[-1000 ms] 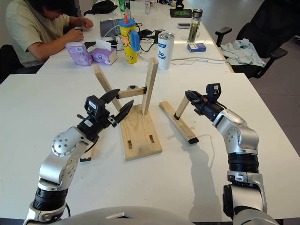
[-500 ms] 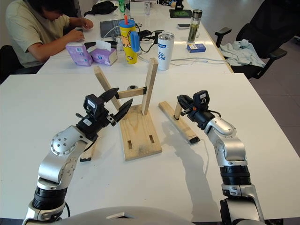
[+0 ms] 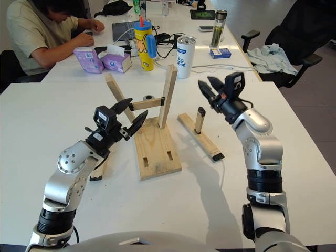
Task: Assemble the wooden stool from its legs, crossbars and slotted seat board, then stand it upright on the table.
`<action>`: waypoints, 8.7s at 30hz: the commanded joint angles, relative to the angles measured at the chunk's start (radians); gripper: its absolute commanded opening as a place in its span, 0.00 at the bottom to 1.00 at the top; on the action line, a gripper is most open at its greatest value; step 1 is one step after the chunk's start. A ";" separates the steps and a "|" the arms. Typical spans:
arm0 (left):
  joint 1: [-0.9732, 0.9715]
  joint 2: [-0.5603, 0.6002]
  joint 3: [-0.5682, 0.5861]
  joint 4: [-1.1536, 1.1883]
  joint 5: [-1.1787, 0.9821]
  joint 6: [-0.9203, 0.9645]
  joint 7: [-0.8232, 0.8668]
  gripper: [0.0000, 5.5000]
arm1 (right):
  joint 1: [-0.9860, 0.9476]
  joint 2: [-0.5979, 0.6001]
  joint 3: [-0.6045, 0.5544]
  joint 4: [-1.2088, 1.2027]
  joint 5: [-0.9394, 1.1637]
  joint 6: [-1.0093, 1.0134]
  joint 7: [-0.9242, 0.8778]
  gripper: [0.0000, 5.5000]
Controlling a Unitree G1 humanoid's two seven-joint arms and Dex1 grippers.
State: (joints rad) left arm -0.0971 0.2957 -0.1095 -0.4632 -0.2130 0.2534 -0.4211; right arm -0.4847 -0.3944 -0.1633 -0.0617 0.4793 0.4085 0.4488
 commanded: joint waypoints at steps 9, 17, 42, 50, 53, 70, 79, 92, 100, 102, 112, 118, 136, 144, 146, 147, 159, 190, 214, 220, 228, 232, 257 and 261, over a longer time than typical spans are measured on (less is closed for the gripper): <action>-0.040 -0.008 -0.006 0.039 0.014 -0.015 -0.005 0.56 | -0.052 0.122 0.058 0.108 -0.145 -0.130 -0.120 0.33; -0.055 -0.002 0.010 0.054 0.006 -0.020 -0.013 0.56 | 0.149 0.122 0.203 0.435 -0.327 -0.072 -0.159 0.33; -0.052 -0.020 0.009 0.059 0.016 -0.026 0.003 0.56 | -0.012 0.088 0.011 0.144 -0.256 -0.189 -0.165 0.33; 0.002 -0.010 0.056 0.014 -0.049 0.044 0.009 0.56 | 0.196 -0.171 -0.023 0.063 -0.167 0.147 0.097 0.39; 0.037 0.013 0.049 0.001 -0.068 0.074 -0.016 0.56 | 0.231 -0.231 -0.002 0.028 -0.124 0.265 0.177 0.48; 0.040 0.264 -0.390 0.165 0.321 -0.089 -0.295 0.56 | 0.190 -0.192 0.241 0.173 -0.213 0.268 0.252 0.79; 0.019 0.294 -0.421 0.279 0.517 -0.144 -0.275 0.56 | 0.153 -0.153 0.280 0.268 -0.267 0.192 0.261 0.61; -0.039 0.390 -0.305 0.308 0.431 -0.371 -0.352 0.56 | 0.187 -0.089 0.235 0.285 -0.306 0.068 0.174 0.37; -0.040 0.210 -0.031 0.146 -0.107 -0.035 -0.300 0.56 | 0.147 0.027 -0.078 0.175 -0.031 0.006 0.108 0.37; -0.068 0.190 0.025 0.124 -0.216 0.059 -0.285 0.56 | 0.126 0.034 -0.131 0.120 0.076 0.055 0.127 0.37; -0.206 0.179 0.257 0.117 -0.802 0.454 -0.265 0.83 | 0.049 -0.084 -0.183 -0.146 0.742 0.569 0.259 0.37; -0.284 0.184 0.298 0.165 -0.970 0.583 -0.226 0.97 | 0.082 -0.164 -0.107 -0.192 0.830 0.698 0.358 0.37; -0.342 0.229 0.312 0.166 -1.267 0.759 -0.176 0.72 | 0.173 -0.318 0.033 -0.241 0.747 0.718 0.616 0.37; -0.319 0.259 0.291 0.161 -1.248 0.786 -0.215 0.48 | 0.191 -0.321 0.049 -0.238 0.711 0.692 0.658 0.37; -0.314 0.266 0.288 0.158 -1.243 0.788 -0.223 0.42 | 0.192 -0.323 0.052 -0.239 0.705 0.688 0.664 0.37; -0.313 0.267 0.287 0.156 -1.244 0.789 -0.224 0.41 | 0.193 -0.325 0.052 -0.240 0.706 0.689 0.668 0.37; -0.260 0.357 0.388 0.169 -1.224 0.763 -0.233 0.38 | 0.211 -0.317 0.076 -0.199 0.657 0.687 0.614 0.53; -0.262 0.602 0.288 0.306 -0.624 0.494 -0.684 0.38 | 0.222 -0.104 0.609 0.196 -0.477 -0.356 0.453 0.68; -0.456 0.649 -0.013 0.438 -0.268 0.312 -0.899 0.38 | 0.269 -0.117 0.660 0.169 -0.490 -0.274 0.524 0.68; -0.419 0.659 -0.069 0.410 -0.206 0.284 -0.886 0.38 | 0.281 -0.113 0.661 0.155 -0.488 -0.256 0.518 0.68; -0.256 0.590 -0.056 0.320 -0.223 0.248 -0.760 0.38 | 0.289 -0.095 0.657 0.150 -0.479 -0.226 0.504 0.68; -0.281 0.604 -0.005 0.340 -0.246 0.274 -0.752 0.52 | 0.299 -0.092 0.651 0.147 -0.481 -0.210 0.494 0.68; 0.310 0.217 0.301 -0.057 -0.125 0.628 0.123 0.84 | 0.409 0.041 0.629 0.013 -0.443 -0.004 0.286 0.68; 0.348 0.142 0.271 -0.134 -0.134 0.738 0.195 0.84 | 0.415 0.056 0.637 -0.013 -0.430 0.022 0.274 0.68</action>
State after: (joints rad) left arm 0.2323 0.4773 0.1764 -0.5563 -0.3425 0.9341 -0.2604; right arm -0.1191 -0.3341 0.4415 -0.1045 0.0523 0.3555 0.7186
